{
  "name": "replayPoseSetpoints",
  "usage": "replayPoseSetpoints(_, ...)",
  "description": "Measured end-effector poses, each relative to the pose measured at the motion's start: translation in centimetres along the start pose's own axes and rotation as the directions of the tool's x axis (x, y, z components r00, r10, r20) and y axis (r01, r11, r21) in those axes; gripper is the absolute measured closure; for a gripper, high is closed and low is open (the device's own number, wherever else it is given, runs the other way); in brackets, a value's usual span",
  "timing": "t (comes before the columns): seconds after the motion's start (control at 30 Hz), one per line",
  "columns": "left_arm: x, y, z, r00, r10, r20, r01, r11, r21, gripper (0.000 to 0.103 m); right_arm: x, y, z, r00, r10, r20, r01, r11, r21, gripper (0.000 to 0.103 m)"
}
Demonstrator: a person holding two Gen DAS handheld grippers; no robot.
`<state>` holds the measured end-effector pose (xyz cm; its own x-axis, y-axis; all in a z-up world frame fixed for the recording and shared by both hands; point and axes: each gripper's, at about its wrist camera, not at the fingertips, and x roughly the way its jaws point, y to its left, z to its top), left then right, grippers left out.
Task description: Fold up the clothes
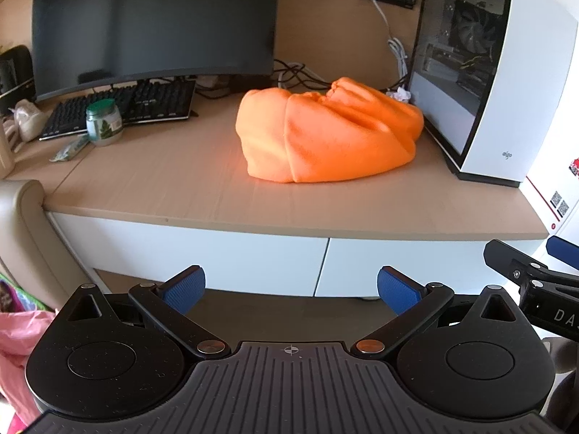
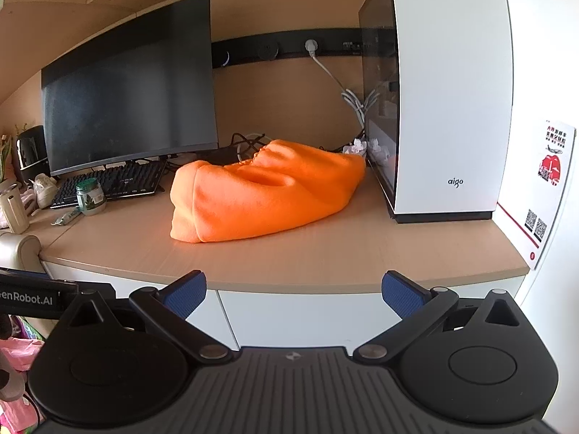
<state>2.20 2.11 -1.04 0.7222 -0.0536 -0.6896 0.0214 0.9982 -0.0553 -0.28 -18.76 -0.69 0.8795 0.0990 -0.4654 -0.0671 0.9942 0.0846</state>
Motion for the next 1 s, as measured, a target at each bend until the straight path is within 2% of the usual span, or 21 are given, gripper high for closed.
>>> replayPoseSetpoints(0.37, 5.1, 2.2, 2.6, 0.996, -0.044, -0.083, 0.044, 0.999, -0.003, 0.000, 4.8, 1.1, 1.3, 0.997, -0.020, -0.078, 0.019, 1.000, -0.019, 0.000)
replayPoseSetpoints(0.5, 7.4, 3.7, 4.8, 0.993, -0.080, -0.089, 0.080, 0.997, -0.006, 0.000, 7.3, 1.7, 2.5, 0.994, -0.034, -0.101, 0.033, 0.999, -0.017, 0.000)
replayPoseSetpoints(0.6, 9.3, 4.9, 6.8, 0.988, -0.127, -0.086, 0.127, 0.992, -0.015, 0.000, 8.5, 2.3, 3.8, 0.994, -0.073, -0.078, 0.072, 0.997, -0.021, 0.000)
replayPoseSetpoints(0.67, 10.6, 5.7, 8.1, 0.982, -0.165, -0.088, 0.164, 0.986, -0.019, 0.000, 9.1, 2.6, 4.7, 0.991, -0.125, -0.057, 0.124, 0.992, -0.013, 0.000)
replayPoseSetpoints(0.9, 15.2, 7.7, 12.0, 0.943, -0.304, -0.138, 0.305, 0.952, -0.019, 0.000, 12.2, 3.5, 6.0, 0.967, -0.198, -0.163, 0.208, 0.977, 0.045, 0.000)
replayPoseSetpoints(1.0, 18.1, 9.1, 14.4, 0.928, -0.337, -0.162, 0.323, 0.941, -0.104, 0.000, 13.2, 4.4, 6.9, 0.961, -0.217, -0.170, 0.223, 0.975, 0.015, 0.000)
